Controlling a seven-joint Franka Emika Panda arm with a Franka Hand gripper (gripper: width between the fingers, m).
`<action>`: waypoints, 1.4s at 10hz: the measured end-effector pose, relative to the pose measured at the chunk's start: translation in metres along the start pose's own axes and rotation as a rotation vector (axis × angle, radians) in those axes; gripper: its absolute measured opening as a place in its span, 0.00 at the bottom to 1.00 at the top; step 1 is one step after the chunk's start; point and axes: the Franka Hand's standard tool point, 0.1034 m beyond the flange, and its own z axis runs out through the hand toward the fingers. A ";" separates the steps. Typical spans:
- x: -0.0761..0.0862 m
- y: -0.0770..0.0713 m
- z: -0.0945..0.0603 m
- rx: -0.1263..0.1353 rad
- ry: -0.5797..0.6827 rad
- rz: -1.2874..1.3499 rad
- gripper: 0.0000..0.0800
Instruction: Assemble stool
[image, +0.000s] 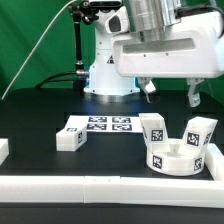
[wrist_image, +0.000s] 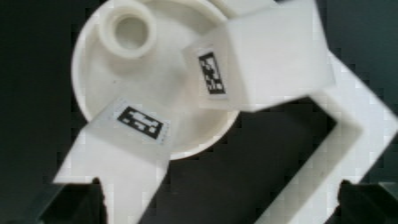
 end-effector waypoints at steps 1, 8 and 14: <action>0.003 0.001 0.001 -0.002 0.000 -0.074 0.81; 0.040 0.067 0.003 -0.021 0.018 -0.316 0.81; 0.057 0.094 0.015 -0.037 0.025 -0.311 0.81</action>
Offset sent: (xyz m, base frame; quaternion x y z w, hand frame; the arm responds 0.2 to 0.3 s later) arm 0.0000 0.0000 0.0000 0.0000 0.0000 -0.1938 0.9810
